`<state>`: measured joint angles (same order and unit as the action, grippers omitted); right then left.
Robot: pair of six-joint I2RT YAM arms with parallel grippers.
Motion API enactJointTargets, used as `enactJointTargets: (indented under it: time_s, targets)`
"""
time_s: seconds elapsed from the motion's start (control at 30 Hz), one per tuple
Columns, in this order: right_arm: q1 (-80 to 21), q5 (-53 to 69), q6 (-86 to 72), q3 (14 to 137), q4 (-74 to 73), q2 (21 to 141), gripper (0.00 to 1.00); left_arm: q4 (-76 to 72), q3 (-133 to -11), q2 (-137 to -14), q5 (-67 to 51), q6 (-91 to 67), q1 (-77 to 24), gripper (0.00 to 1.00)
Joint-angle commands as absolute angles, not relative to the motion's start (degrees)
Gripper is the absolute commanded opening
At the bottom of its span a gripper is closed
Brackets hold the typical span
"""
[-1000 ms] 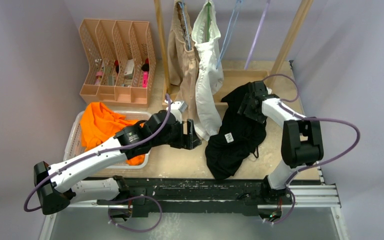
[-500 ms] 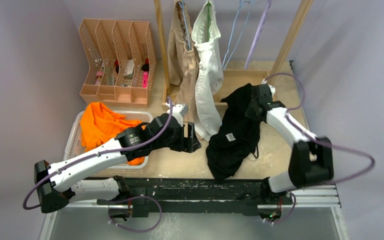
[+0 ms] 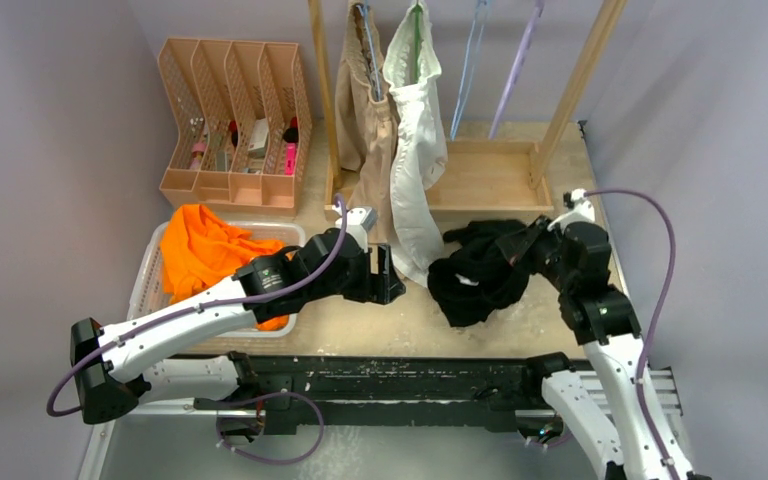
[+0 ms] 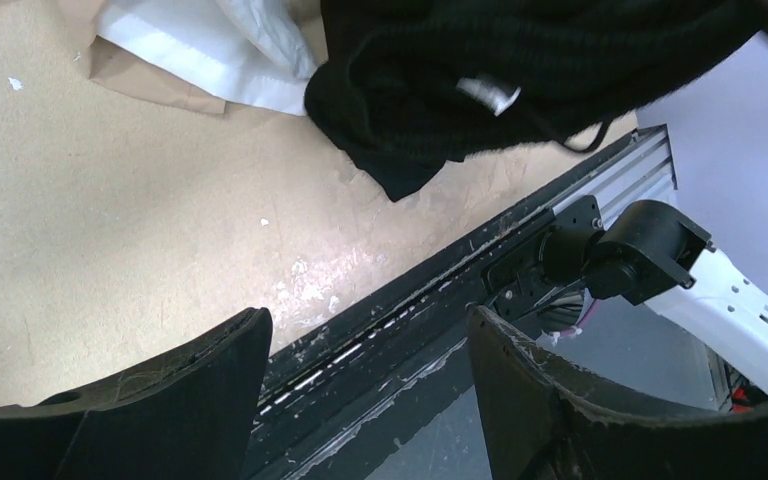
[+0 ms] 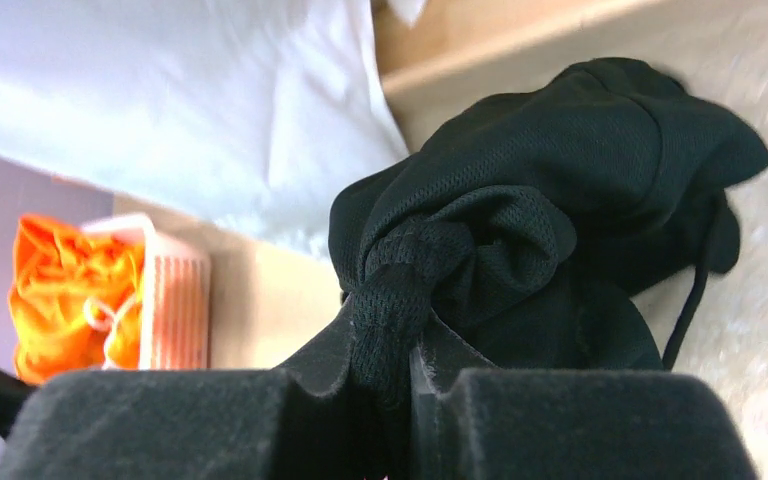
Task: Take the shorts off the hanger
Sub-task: Adjust the shorts at the center of the board.
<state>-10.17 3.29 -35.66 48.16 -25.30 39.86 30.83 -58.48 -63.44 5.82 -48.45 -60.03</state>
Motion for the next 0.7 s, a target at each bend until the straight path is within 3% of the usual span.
enactJointTargets:
  time_s: [0.0,0.13,0.27,0.57,0.63,0.67]
  targets:
    - [-10.3,12.5,-39.8,40.7,-29.2,38.2,0.16,27.4,-60.3,-63.9,6.8,-49.0,-60.2,0.71]
    - [-10.3,14.2,-40.4,33.1,-28.1,40.8,0.25,26.4,-59.6,-64.6,6.3,-49.8,-60.3,0.71]
    - [-10.3,16.8,-38.0,31.4,-26.0,44.5,0.56,25.3,-59.5,-64.7,6.5,-50.0,-60.7,0.71]
    - [-10.4,3.3,-43.1,39.6,-33.8,47.8,0.79,25.3,-63.3,-70.1,8.0,-47.3,-65.3,0.73]
    - [-10.6,3.3,-42.2,38.8,-32.7,49.3,0.96,24.2,-62.9,-70.6,7.8,-47.6,-65.7,0.73]
    - [-10.6,2.6,-41.8,39.1,-33.4,50.4,0.98,23.4,-62.6,-70.9,8.0,-47.8,-65.8,0.73]
